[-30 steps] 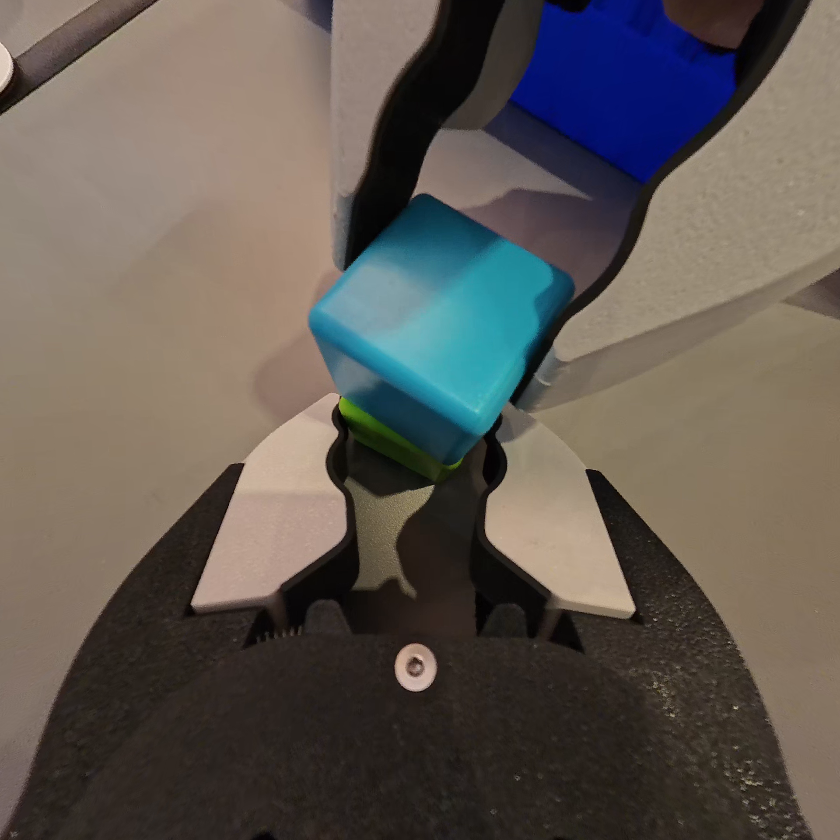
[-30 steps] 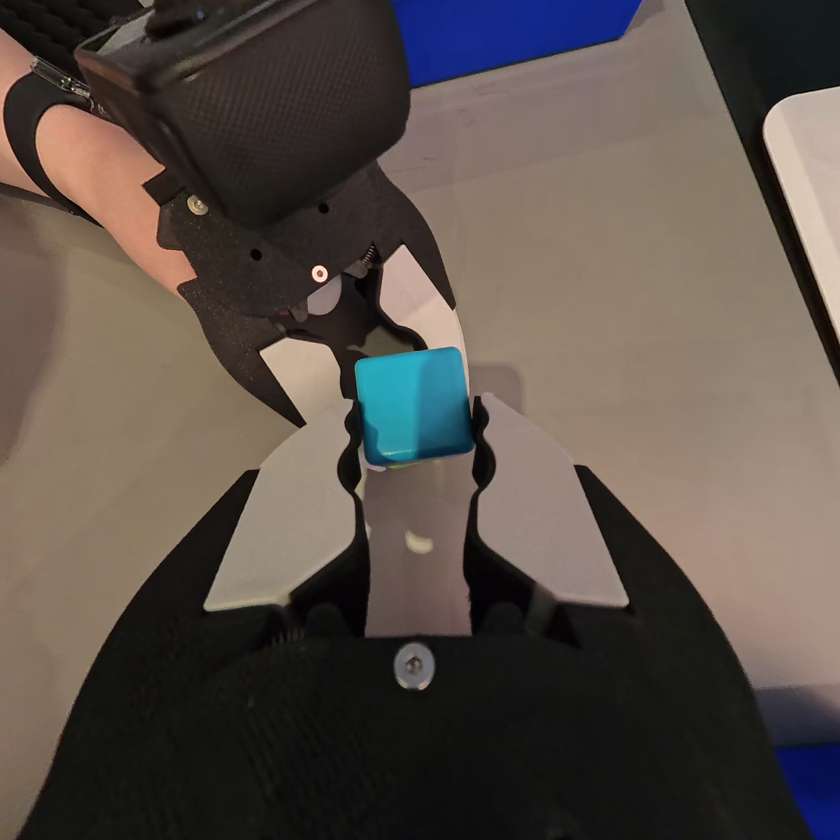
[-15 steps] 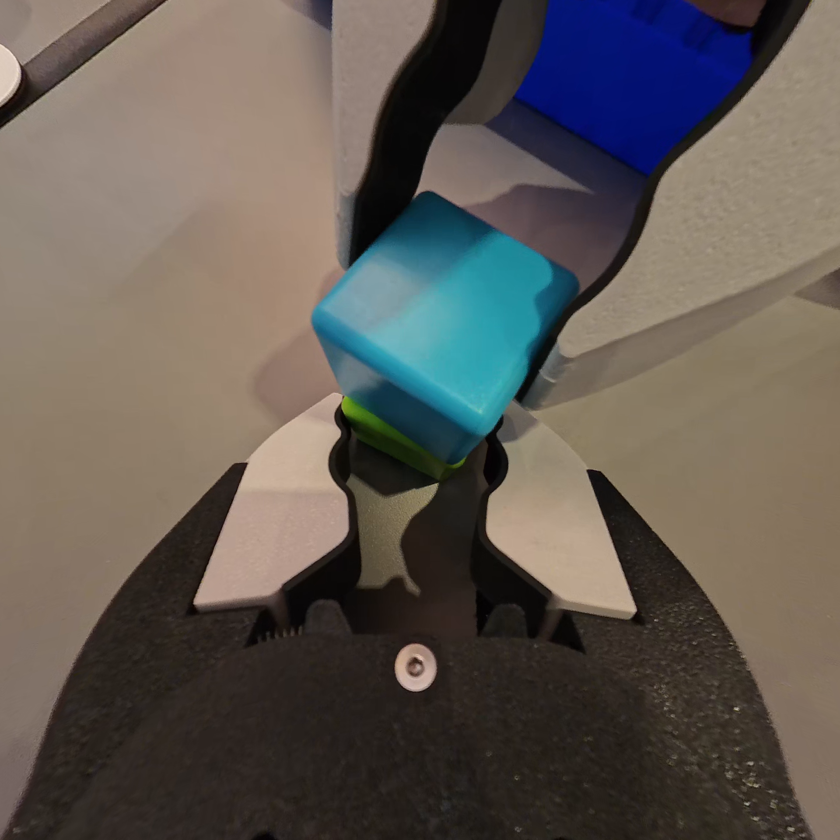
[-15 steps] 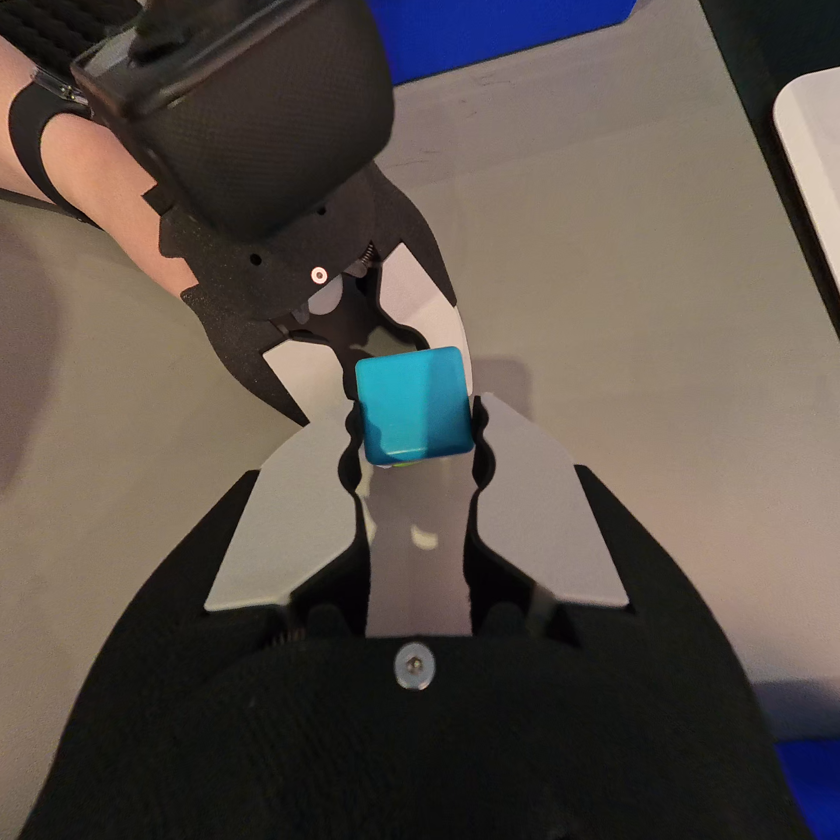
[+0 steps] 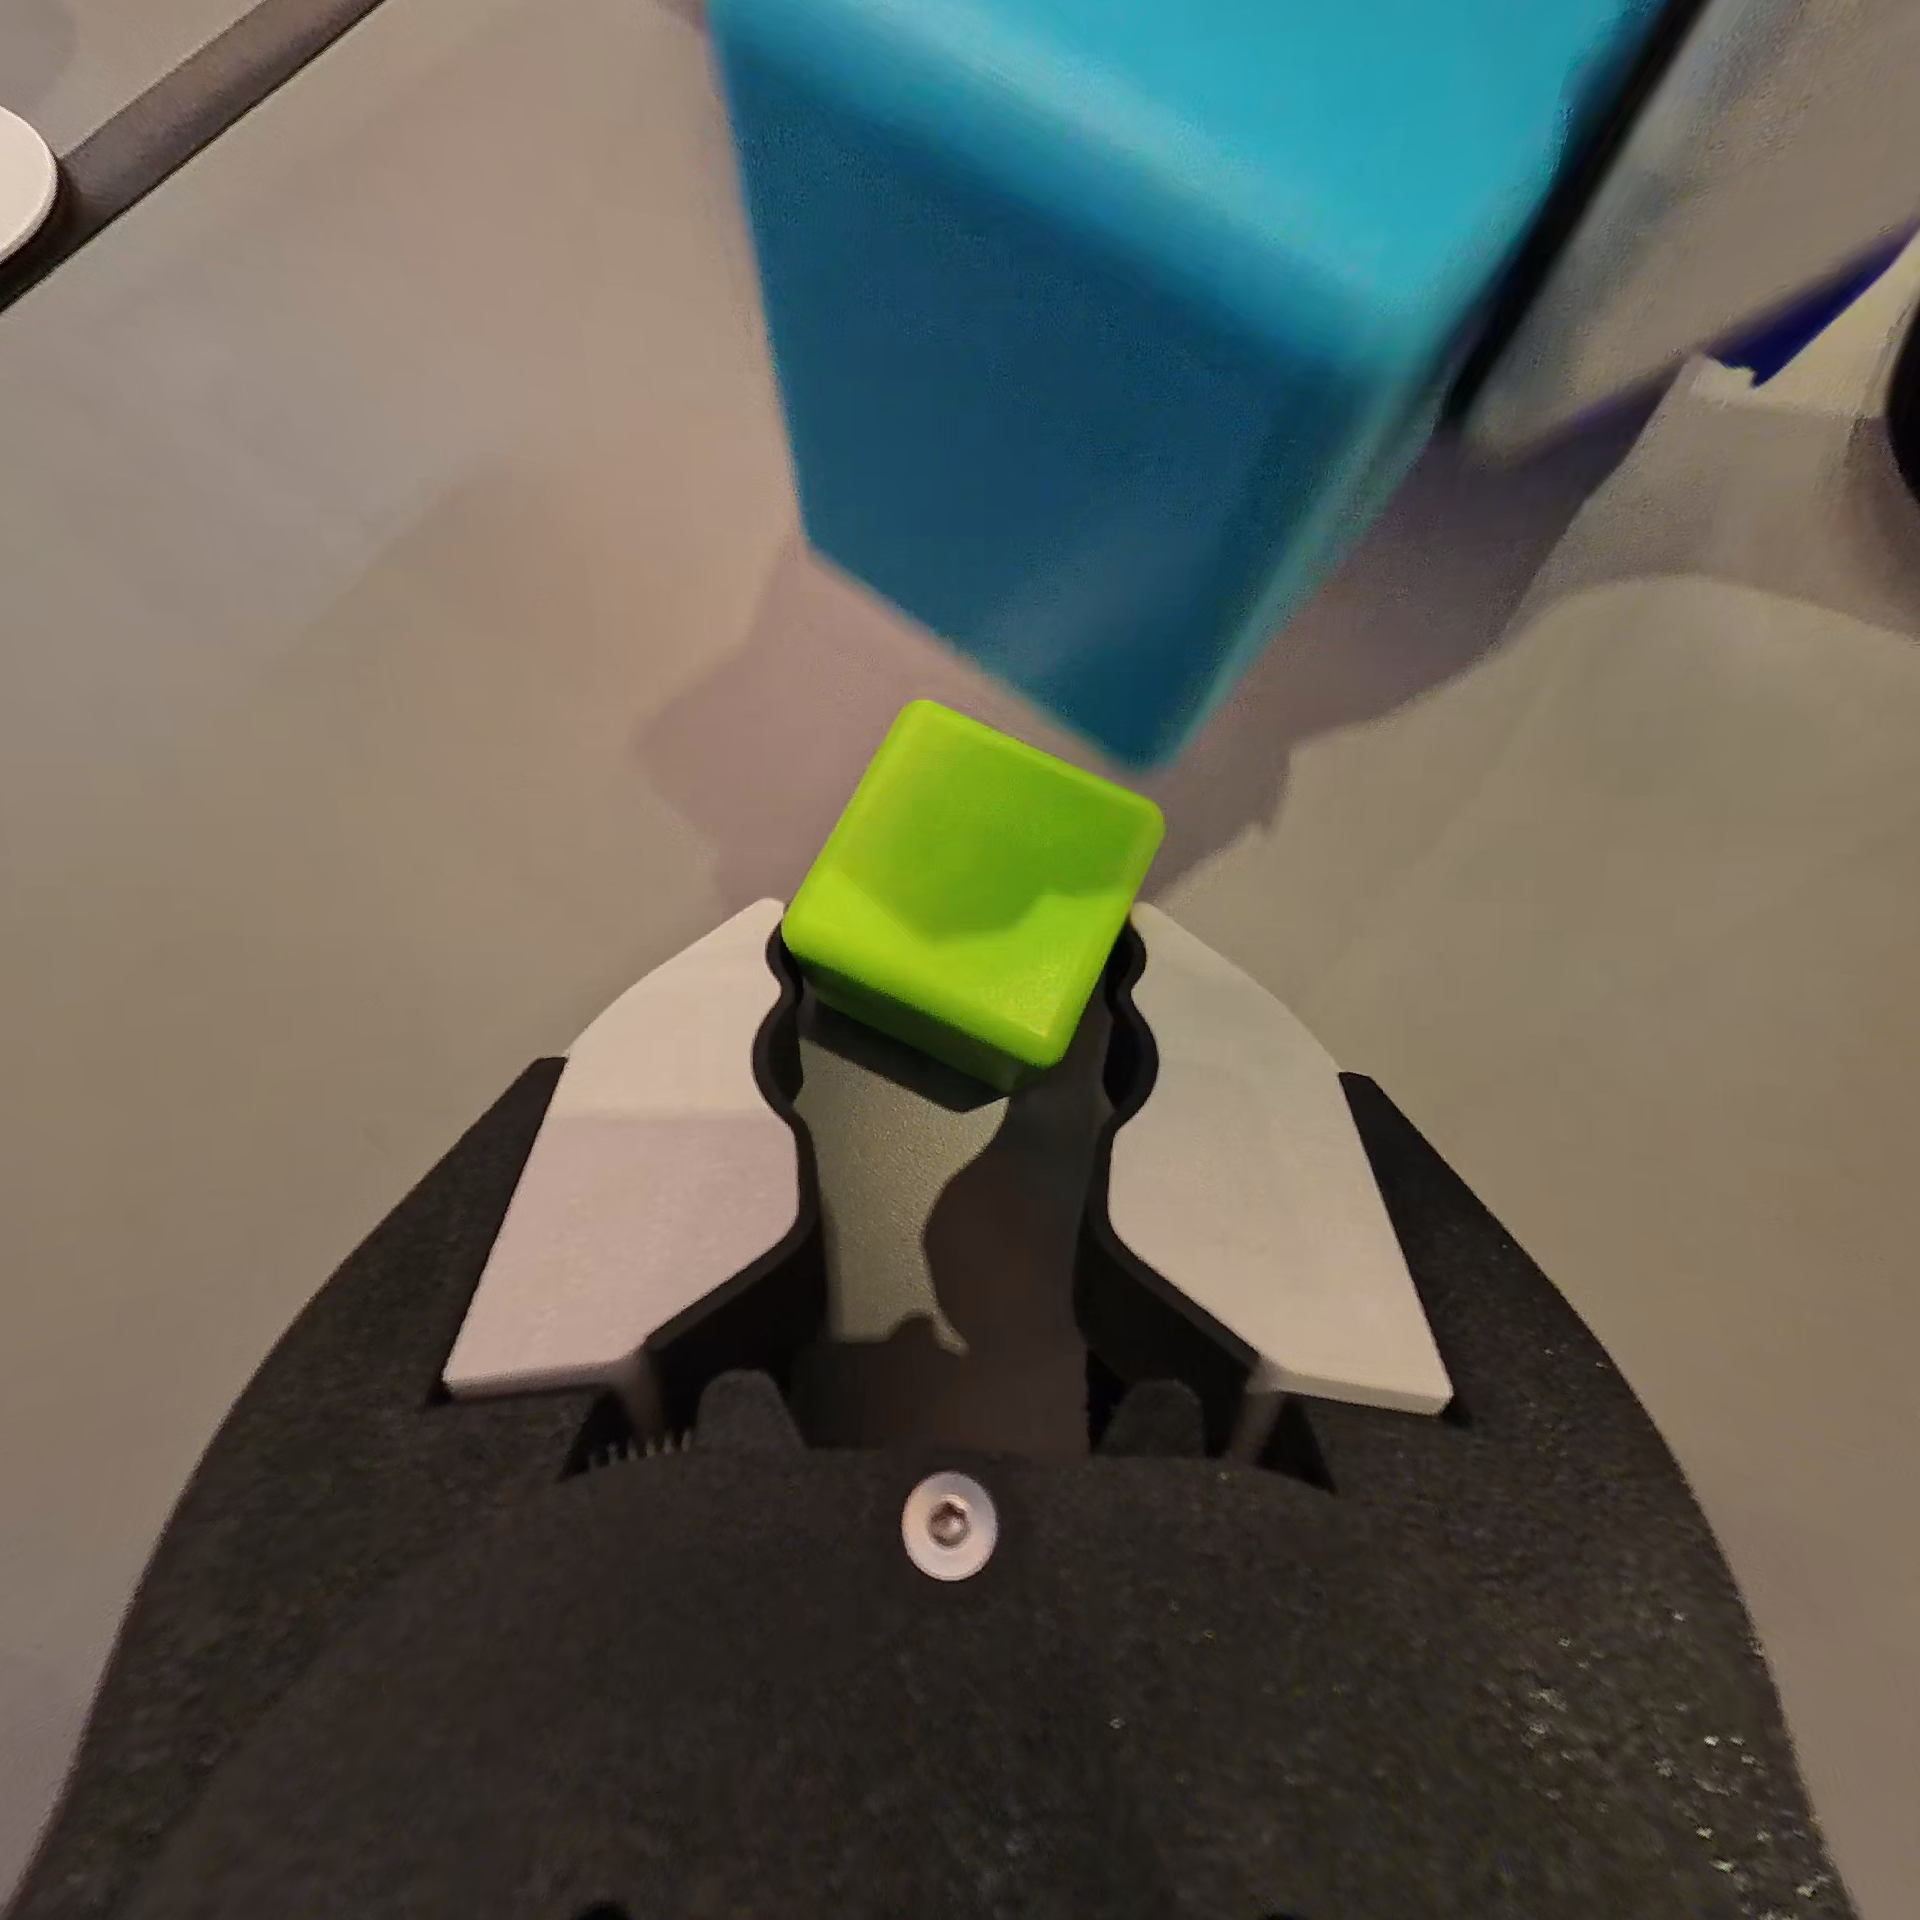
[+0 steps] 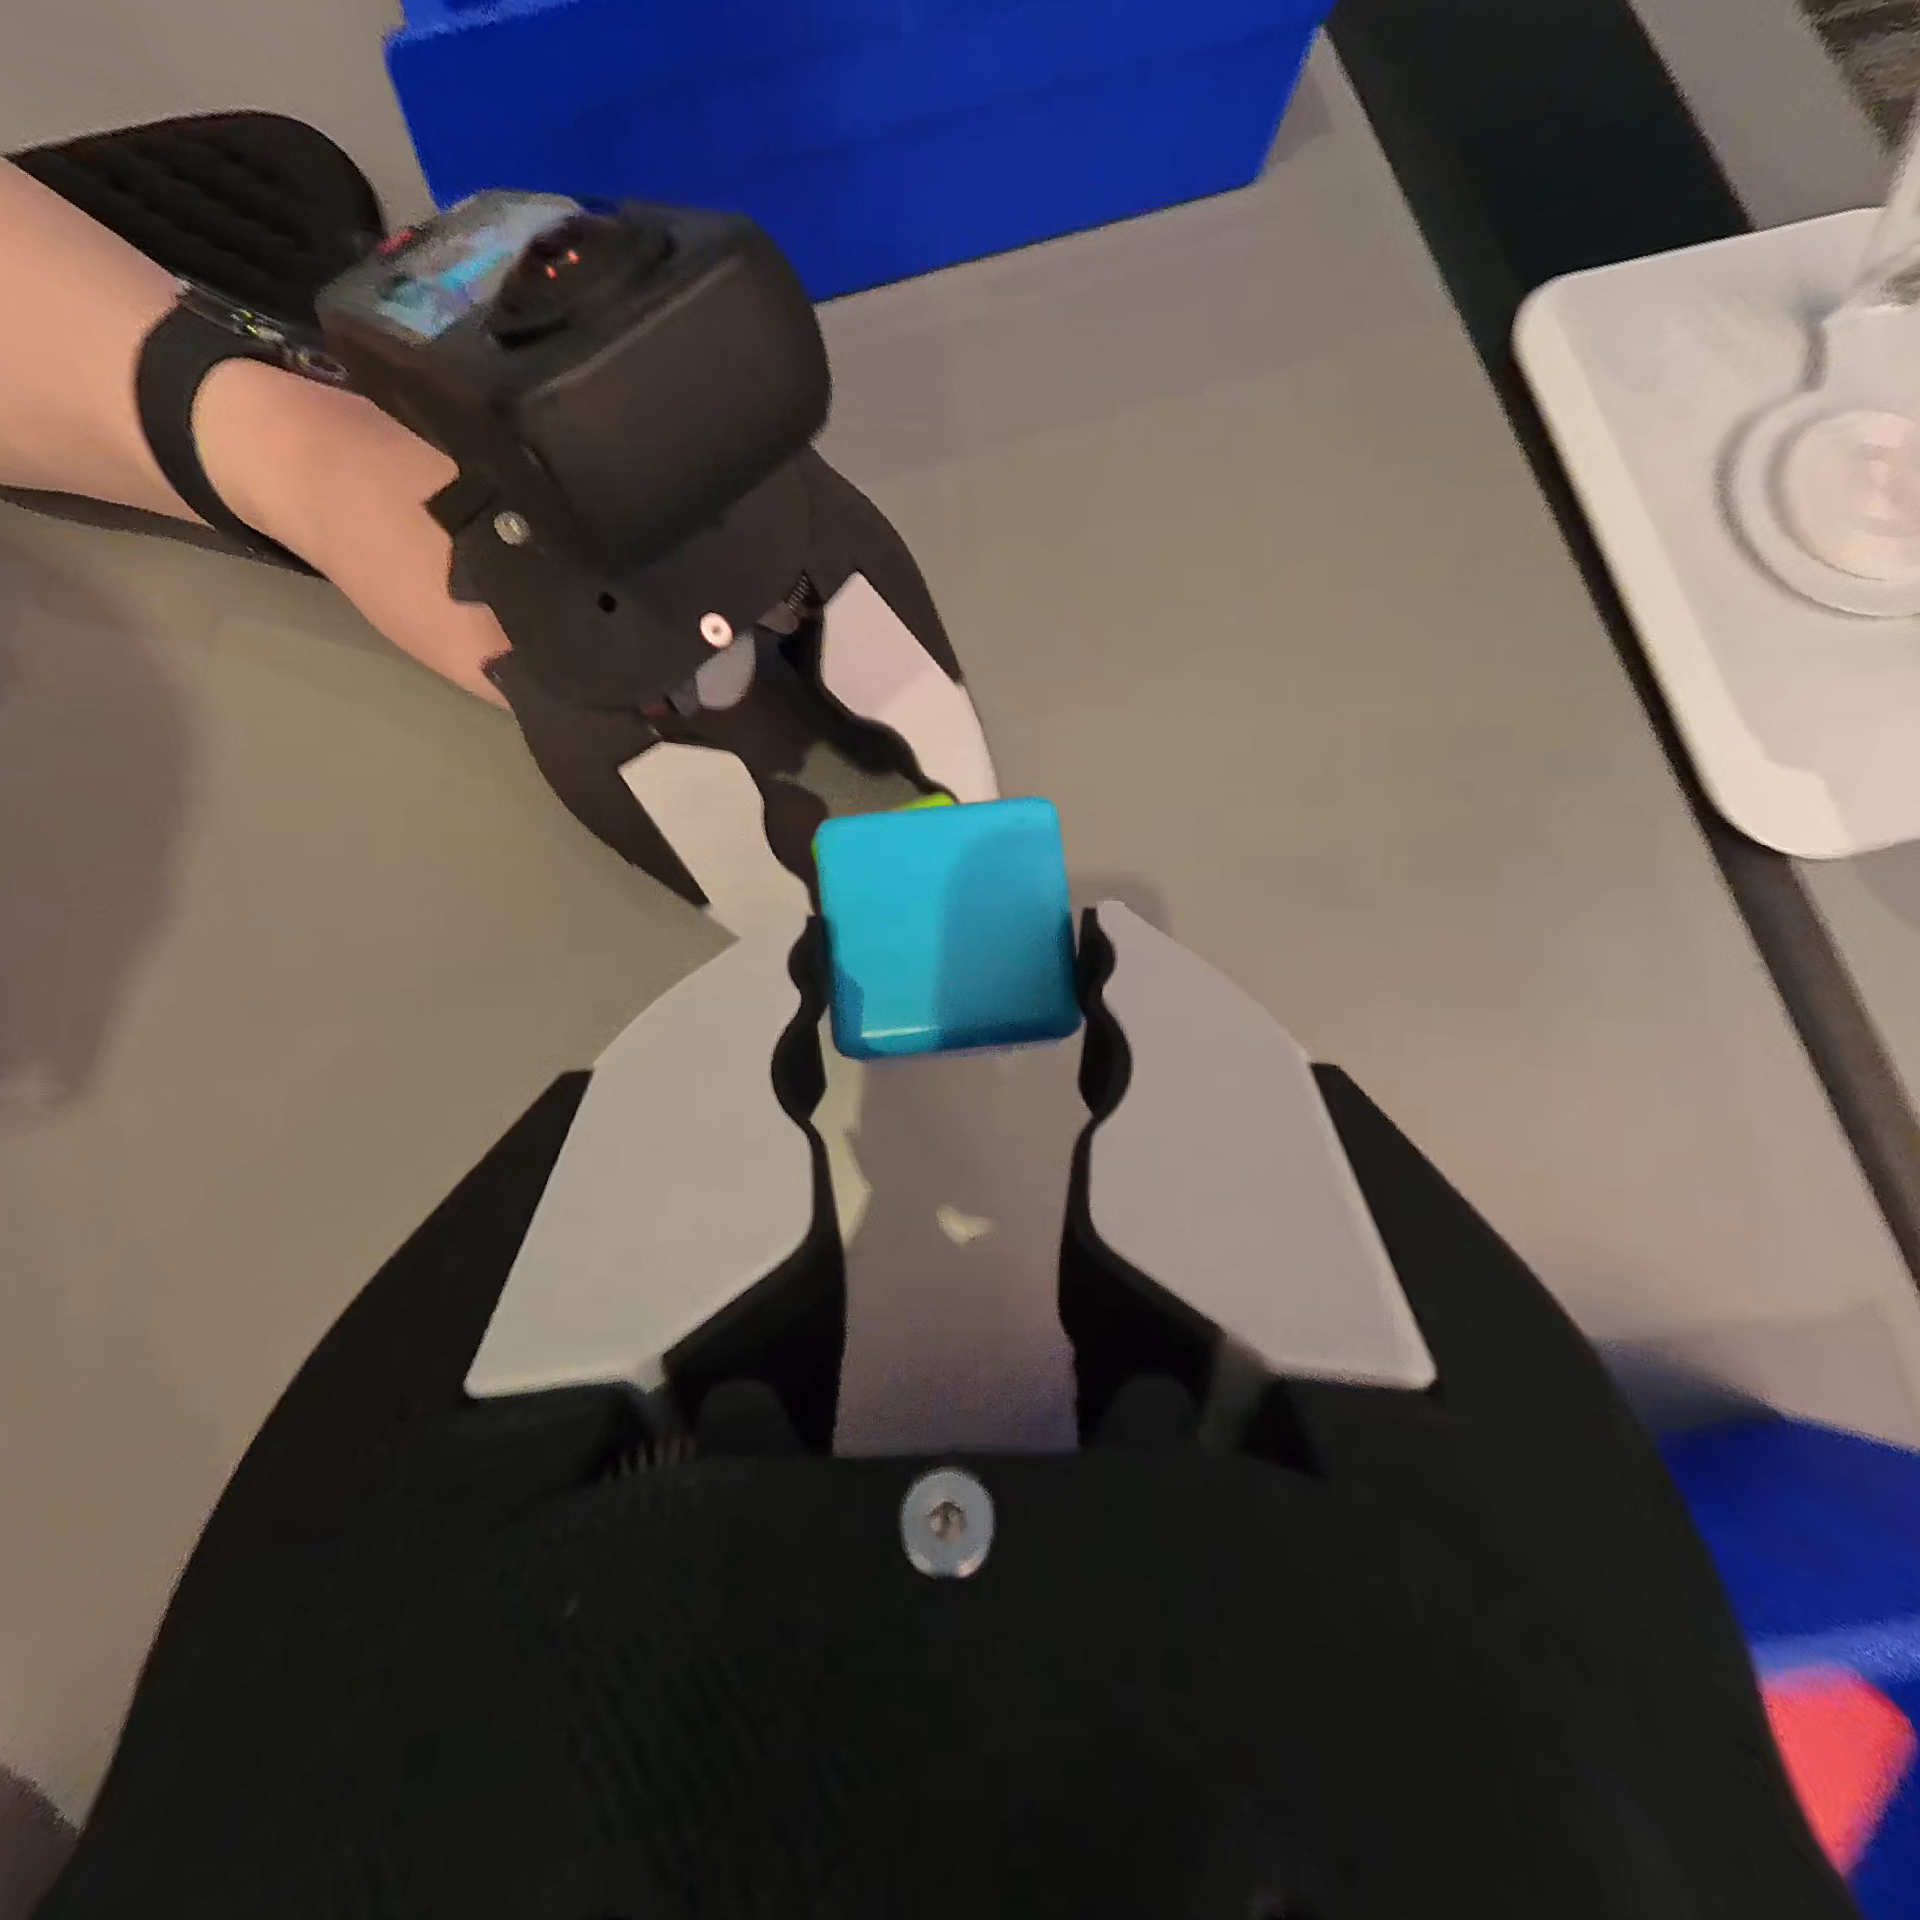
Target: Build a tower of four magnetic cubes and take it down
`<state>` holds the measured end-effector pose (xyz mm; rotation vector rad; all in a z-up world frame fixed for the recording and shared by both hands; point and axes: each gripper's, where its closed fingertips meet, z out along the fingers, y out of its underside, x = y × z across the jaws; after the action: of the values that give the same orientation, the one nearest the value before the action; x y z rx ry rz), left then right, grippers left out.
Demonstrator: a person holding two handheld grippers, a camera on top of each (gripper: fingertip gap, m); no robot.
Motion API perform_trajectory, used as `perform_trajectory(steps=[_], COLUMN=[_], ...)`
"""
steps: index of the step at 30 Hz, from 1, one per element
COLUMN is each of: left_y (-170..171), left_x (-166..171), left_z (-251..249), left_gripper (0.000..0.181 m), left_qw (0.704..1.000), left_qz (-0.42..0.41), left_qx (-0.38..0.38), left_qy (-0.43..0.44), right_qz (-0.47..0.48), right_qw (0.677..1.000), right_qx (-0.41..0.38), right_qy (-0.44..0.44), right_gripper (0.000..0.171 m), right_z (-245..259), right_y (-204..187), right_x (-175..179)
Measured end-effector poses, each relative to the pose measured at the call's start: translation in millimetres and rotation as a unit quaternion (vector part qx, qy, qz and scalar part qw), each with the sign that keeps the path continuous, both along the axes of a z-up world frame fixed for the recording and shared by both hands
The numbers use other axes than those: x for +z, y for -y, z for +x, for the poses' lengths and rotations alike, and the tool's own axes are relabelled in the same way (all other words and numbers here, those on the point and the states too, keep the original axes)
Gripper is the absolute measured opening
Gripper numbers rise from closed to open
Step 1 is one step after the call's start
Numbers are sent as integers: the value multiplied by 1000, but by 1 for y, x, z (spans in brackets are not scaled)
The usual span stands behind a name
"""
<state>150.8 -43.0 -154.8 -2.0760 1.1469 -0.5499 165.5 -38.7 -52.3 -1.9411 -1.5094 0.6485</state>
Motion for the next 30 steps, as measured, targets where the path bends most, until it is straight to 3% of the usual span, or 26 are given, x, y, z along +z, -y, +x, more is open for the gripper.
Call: perform_trajectory(steps=[3,6,8,13,22,26,30], left_y=[0,1,1,0,0,0,-2], left_x=[0,0,0,-1,-1,-1,-1], left_z=[0,0,0,0,1,1,-1], left_gripper=[56,56,56,56,55,55,55], left_qw=[1000,1000,1000,1000,1000,1000,1000], left_qz=[-2,-3,-3,-2,-1,0,-3], left_qx=[-2,-2,-2,-3,-3,-3,6], left_qy=[1,0,0,-2,-3,-3,-1], right_qz=[31,55,57,19,-73,-101,-71], right_qw=[999,990,986,989,986,981,981], right_qx=[-41,-88,-110,-136,-88,-112,-153], right_qy=[-13,-92,-110,-53,119,122,93], right_gripper=[48,48,48,48,49,54,56], right_z=[40,93,133,196,201,206,216], right_y=[-12,-19,-18,-19,-17,-16,-22], right_x=[29,71,79,31,-77,-84,-55])
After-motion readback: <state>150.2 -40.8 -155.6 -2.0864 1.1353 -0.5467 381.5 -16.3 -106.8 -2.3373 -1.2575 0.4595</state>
